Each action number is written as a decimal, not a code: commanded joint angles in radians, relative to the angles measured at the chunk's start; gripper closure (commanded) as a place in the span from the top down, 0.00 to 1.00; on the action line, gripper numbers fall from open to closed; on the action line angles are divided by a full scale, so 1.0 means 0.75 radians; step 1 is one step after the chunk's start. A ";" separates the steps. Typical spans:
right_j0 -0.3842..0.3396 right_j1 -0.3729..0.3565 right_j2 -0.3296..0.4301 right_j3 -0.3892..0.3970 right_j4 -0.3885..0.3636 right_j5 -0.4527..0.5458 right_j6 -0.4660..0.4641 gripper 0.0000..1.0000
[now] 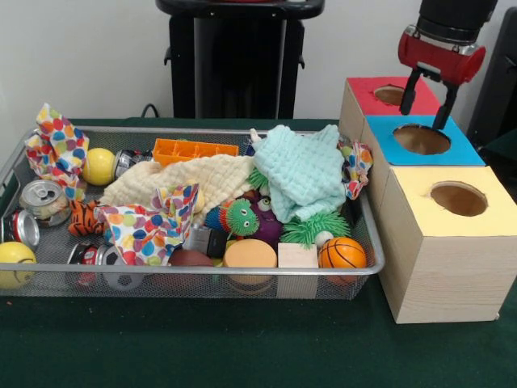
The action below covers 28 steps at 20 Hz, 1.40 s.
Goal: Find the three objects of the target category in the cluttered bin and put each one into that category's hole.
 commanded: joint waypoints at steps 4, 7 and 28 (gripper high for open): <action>-0.101 -0.055 -0.098 -0.109 -0.090 0.279 0.231 1.00; -0.144 -0.069 -0.100 -0.139 -0.118 0.292 0.169 1.00; -0.318 -0.092 -0.011 -0.148 -0.338 0.158 0.062 1.00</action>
